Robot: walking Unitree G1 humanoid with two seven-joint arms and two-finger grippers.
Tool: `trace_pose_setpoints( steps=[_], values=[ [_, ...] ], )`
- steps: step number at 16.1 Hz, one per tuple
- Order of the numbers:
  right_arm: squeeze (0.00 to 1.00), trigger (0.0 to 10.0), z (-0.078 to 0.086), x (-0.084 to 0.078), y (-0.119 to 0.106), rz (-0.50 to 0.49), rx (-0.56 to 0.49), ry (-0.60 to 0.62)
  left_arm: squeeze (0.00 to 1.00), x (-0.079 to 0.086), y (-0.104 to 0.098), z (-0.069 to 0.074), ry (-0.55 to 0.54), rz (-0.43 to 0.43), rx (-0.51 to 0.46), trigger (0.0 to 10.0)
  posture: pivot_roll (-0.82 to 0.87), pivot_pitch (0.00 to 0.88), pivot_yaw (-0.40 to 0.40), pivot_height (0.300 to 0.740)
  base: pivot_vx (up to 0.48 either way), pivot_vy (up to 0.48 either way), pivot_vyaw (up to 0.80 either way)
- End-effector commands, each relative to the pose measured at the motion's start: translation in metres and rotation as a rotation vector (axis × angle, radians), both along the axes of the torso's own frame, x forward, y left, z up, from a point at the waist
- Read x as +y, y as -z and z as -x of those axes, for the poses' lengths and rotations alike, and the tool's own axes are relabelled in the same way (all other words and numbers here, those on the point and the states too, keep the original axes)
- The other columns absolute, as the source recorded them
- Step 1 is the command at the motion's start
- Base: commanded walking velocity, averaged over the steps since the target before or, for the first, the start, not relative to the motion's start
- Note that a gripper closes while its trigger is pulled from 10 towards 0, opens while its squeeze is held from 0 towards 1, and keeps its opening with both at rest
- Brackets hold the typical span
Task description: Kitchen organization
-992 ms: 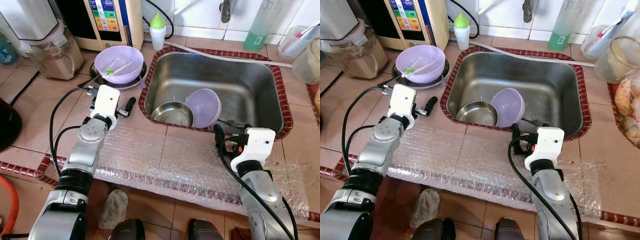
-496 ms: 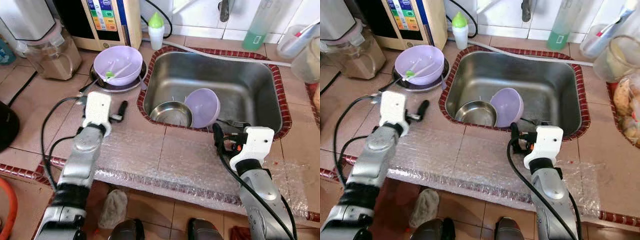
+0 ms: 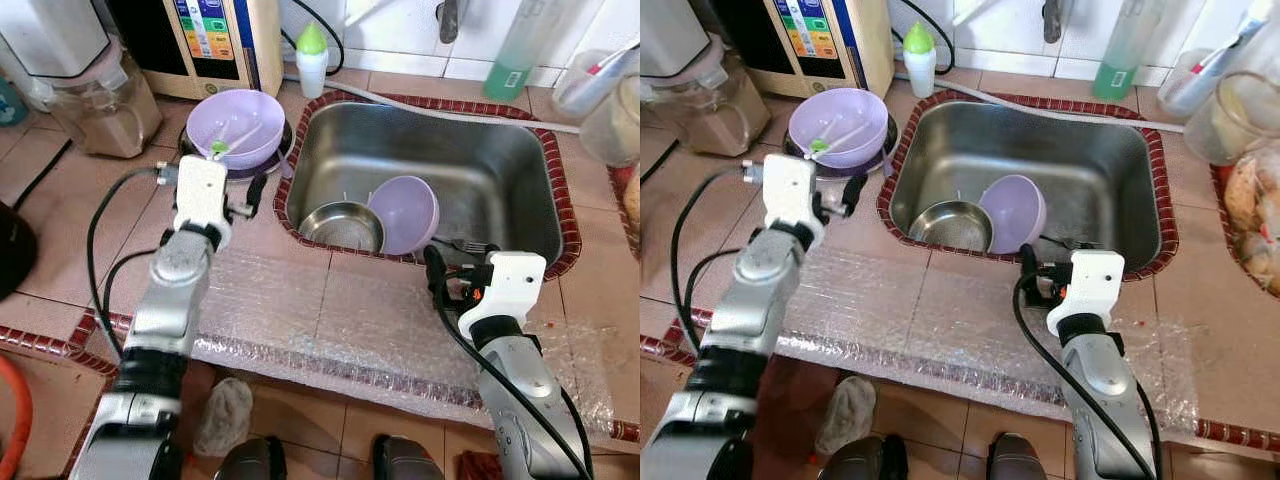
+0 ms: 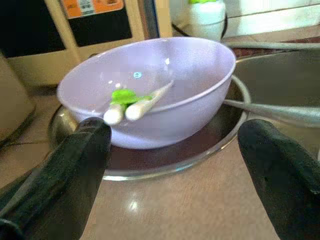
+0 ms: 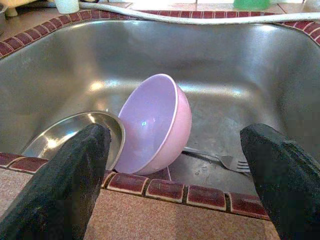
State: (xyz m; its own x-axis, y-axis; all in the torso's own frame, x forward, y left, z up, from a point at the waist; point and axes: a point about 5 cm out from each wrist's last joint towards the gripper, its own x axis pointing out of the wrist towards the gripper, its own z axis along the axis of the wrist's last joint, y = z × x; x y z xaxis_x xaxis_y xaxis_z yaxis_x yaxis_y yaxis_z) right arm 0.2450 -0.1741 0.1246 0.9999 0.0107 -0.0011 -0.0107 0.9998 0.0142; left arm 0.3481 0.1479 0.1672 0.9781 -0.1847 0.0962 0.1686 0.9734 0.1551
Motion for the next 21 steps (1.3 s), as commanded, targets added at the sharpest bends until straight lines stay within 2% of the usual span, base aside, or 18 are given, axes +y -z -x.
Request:
trace_pose_setpoints(
  steps=[1, 5, 10, 12, 15, 21],
  values=[
    [0.00, 10.0, 0.006, -0.006, 0.022, -0.001, 0.112, 0.025, 0.00, -0.001, 0.003, -0.003, 0.005, 0.002, 0.014, 10.0, -0.15, 0.183, 0.065, 0.740, 0.000, 0.000, 0.00],
    [0.00, 10.0, 0.006, -0.007, 0.022, 0.000, 0.111, 0.027, 0.00, -0.002, 0.009, -0.020, 0.011, 0.005, 0.078, 10.0, -0.16, 0.187, 0.066, 0.740, 0.000, 0.000, 0.00],
    [0.00, 10.0, 0.007, -0.009, 0.021, 0.003, 0.110, 0.036, 0.00, 0.001, 0.011, -0.031, 0.017, -0.026, 0.127, 10.0, -0.17, 0.184, 0.071, 0.740, 0.000, 0.000, 0.00],
    [0.00, 10.0, 0.007, -0.008, 0.021, 0.002, 0.109, 0.036, 0.00, 0.006, 0.011, -0.036, -0.001, 0.005, 0.155, 10.0, -0.17, 0.184, 0.071, 0.740, 0.000, 0.000, 0.00],
    [0.00, 10.0, 0.006, -0.009, 0.022, 0.002, 0.109, 0.036, 0.00, 0.014, 0.012, -0.038, -0.030, 0.108, 0.236, 10.0, -0.17, 0.179, 0.072, 0.740, 0.000, 0.000, 0.00],
    [0.00, 10.0, 0.003, -0.008, 0.022, 0.004, 0.105, 0.031, 0.00, 0.018, 0.003, -0.035, -0.006, 0.108, 0.244, 10.0, -0.16, 0.172, 0.069, 0.740, 0.000, 0.000, 0.00]
  ],
)
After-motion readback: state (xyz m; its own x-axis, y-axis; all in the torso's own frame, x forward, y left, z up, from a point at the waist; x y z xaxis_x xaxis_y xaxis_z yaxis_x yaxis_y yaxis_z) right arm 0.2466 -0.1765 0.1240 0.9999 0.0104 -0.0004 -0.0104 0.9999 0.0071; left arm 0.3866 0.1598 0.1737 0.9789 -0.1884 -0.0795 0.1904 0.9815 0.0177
